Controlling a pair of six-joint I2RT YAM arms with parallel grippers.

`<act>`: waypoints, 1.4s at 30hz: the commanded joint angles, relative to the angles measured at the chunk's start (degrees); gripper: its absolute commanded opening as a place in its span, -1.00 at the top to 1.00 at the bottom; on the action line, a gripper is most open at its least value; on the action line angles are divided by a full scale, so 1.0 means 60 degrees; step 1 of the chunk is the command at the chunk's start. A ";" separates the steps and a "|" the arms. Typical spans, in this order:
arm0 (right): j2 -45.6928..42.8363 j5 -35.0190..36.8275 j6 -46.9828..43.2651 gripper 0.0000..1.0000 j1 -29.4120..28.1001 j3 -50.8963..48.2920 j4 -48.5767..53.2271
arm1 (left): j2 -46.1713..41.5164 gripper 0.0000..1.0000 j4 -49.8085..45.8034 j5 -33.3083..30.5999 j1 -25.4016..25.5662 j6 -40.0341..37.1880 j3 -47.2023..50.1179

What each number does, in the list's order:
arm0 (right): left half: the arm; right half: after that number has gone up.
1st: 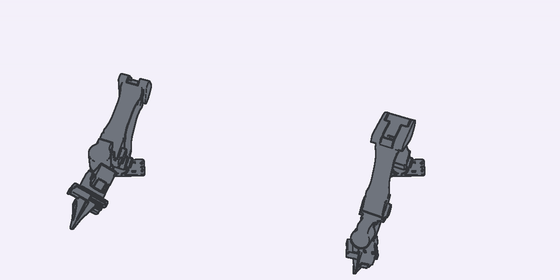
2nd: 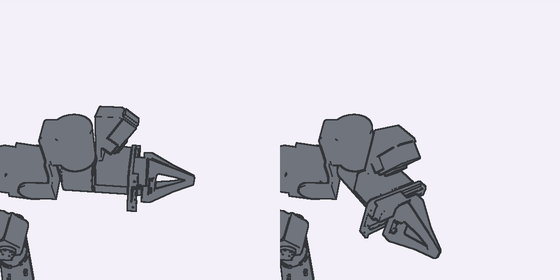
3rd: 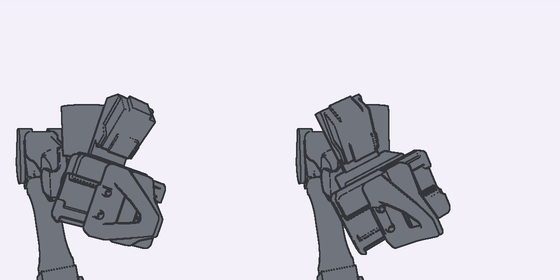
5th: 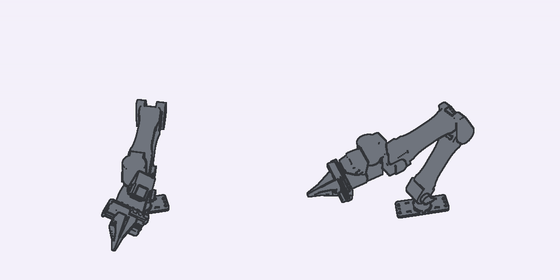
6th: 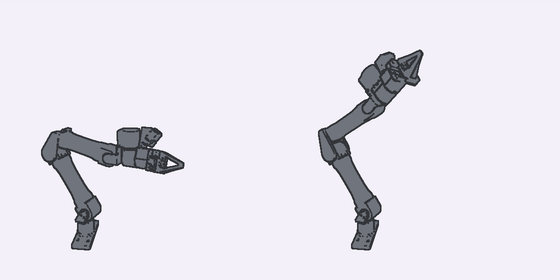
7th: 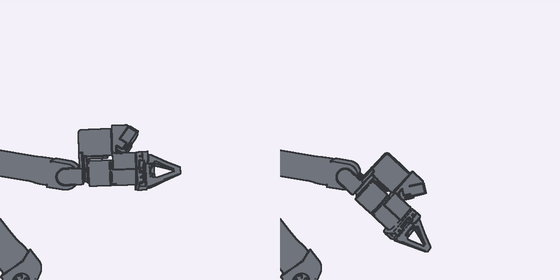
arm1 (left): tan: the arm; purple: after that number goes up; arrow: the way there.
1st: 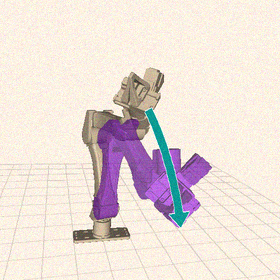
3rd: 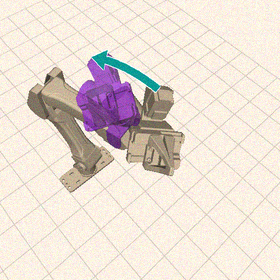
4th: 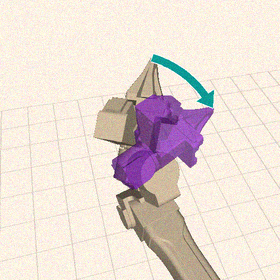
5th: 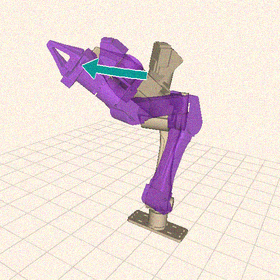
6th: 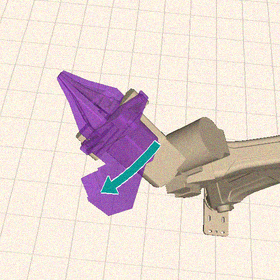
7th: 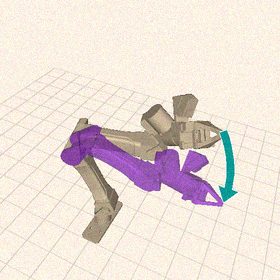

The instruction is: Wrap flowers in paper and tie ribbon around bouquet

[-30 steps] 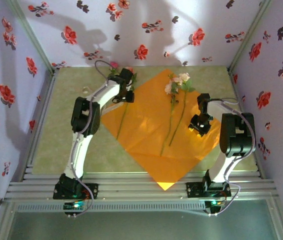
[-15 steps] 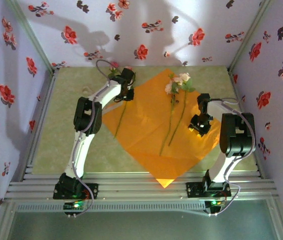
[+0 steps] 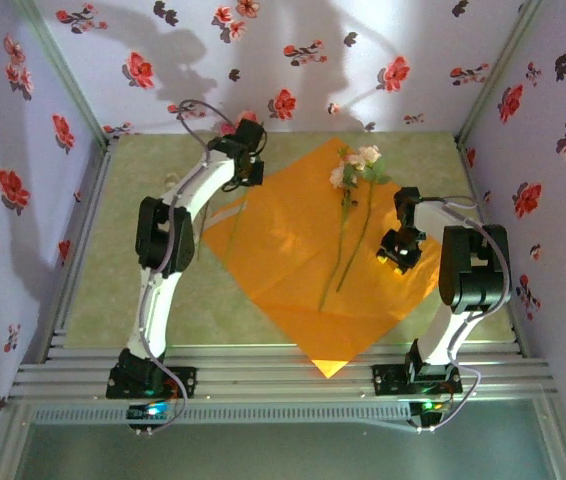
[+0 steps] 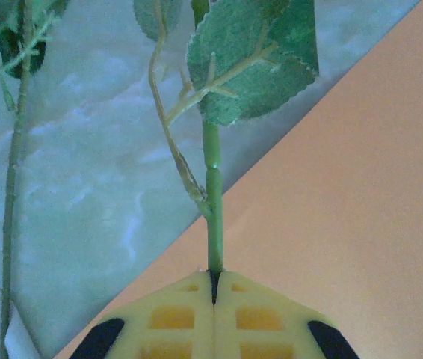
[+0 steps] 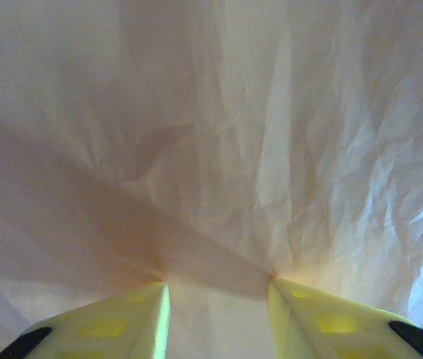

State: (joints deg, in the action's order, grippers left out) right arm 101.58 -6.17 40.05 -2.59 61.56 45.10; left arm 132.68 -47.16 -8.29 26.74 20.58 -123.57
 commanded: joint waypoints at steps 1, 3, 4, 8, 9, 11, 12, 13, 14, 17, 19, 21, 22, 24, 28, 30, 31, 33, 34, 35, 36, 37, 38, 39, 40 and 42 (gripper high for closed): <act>0.0138 0.0165 -0.0113 0.19 0.0053 0.0184 0.0202 | -0.0674 1.00 -0.0352 0.1426 0.0147 0.1174 -0.0317; 0.0152 0.0165 -0.0113 0.19 0.0051 0.0159 0.0185 | -0.0900 1.00 -0.0137 0.2044 0.0493 0.1781 -0.0261; 0.0152 0.0165 -0.0124 0.19 0.0061 0.0148 0.0178 | -0.1005 1.00 0.0110 0.2313 0.0673 0.2172 -0.0142; 0.0148 0.0136 -0.0117 0.19 0.0051 0.0103 0.0143 | -0.1204 1.00 0.1803 0.3392 0.1481 0.3856 0.0540; 0.0136 0.0136 -0.0127 0.19 0.0055 0.0111 0.0144 | -0.1149 1.00 0.2248 0.3454 0.1756 0.4097 0.0618; 0.0128 0.0136 -0.0124 0.19 0.0051 0.0123 0.0143 | -0.0888 1.00 0.2891 0.3460 0.2182 0.4390 0.0662; 0.0129 0.0143 -0.0120 0.19 0.0058 0.0117 0.0144 | -0.0621 1.00 0.3053 0.3500 0.2353 0.4564 0.0565; 0.0114 0.0136 -0.0127 0.19 0.0058 0.0148 0.0157 | -0.0326 1.00 0.3196 0.3570 0.2486 0.4773 0.0460; 0.0093 0.0136 -0.0124 0.19 0.0055 0.0133 0.0156 | -0.0112 1.00 0.3400 0.3599 0.2604 0.4905 0.0446; 0.0077 0.0125 -0.0127 0.19 0.0052 0.0161 0.0152 | 0.0406 1.00 0.4031 0.3550 0.2873 0.5234 0.0618; 0.0070 0.0106 -0.0115 0.19 0.0051 0.0169 0.0156 | 0.0718 1.00 0.4472 0.3621 0.2942 0.5426 0.0784; 0.0064 0.0077 -0.0111 0.19 0.0053 0.0155 0.0124 | 0.0954 0.52 0.4365 0.3679 0.2917 0.5506 0.0698; 0.0070 0.0064 -0.0112 0.19 0.0051 0.0154 0.0121 | 0.0986 0.31 0.4229 0.3679 0.2905 0.5481 0.0612; 0.0061 0.0062 -0.0113 0.18 0.0053 0.0133 0.0120 | 0.0813 -0.01 0.4001 0.3682 0.2876 0.5355 0.0429; 0.0077 0.0070 -0.0142 0.18 0.0062 0.0111 0.0099 | -0.0022 -0.39 0.2980 0.3456 0.2749 0.4779 -0.0065; 0.0094 0.0063 -0.0142 0.17 0.0060 0.0090 0.0078 | -0.0551 -0.39 0.2214 0.3236 0.2510 0.4449 -0.0125; 0.0093 0.0062 -0.0139 0.17 0.0051 0.0110 0.0074 | -0.0857 -0.38 0.1864 0.3100 0.2282 0.4261 -0.0010; 0.0092 0.0066 -0.0149 0.17 0.0056 0.0118 0.0060 | -0.1381 -0.28 0.1244 0.2763 0.1671 0.3838 0.0345; 0.0092 0.0066 -0.0156 0.17 0.0052 0.0125 0.0062 | -0.1592 -0.22 0.1079 0.2678 0.1277 0.3491 0.0567; 0.0102 0.0070 -0.0157 0.17 0.0051 0.0136 0.0071 | -0.1753 -0.15 0.1035 0.2598 0.0936 0.3156 0.0792; 0.0106 0.0062 -0.0161 0.17 0.0051 0.0161 0.0071 | -0.1895 -0.03 0.1044 0.2440 0.0551 0.2643 0.1064; 0.0126 0.0073 -0.0184 0.17 0.0051 0.0187 0.0096 | -0.1969 0.07 0.1023 0.2119 0.0212 0.2076 0.1259; 0.0143 0.0070 -0.0197 0.17 0.0051 0.0234 0.0126 | -0.1951 0.16 0.0958 0.1823 -0.0073 0.1660 0.1350; 0.0145 0.0074 -0.0215 0.16 0.0051 0.0270 0.0138 | -0.1844 0.22 0.0906 0.1546 -0.0402 0.1215 0.1376; 0.0153 0.0077 -0.0237 0.16 0.0051 0.0288 0.0170 | -0.1654 0.30 0.0841 0.1329 -0.0692 0.0779 0.1316; 0.0177 0.0081 -0.0255 0.15 0.0054 0.0376 0.0217 | -0.1076 0.30 0.0559 0.0956 -0.1127 0.0137 0.0883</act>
State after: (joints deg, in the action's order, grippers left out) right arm 101.78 -6.20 39.59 -2.59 62.13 45.08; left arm 121.12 -37.60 3.20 22.06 31.79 -118.04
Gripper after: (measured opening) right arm 0.426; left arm 0.353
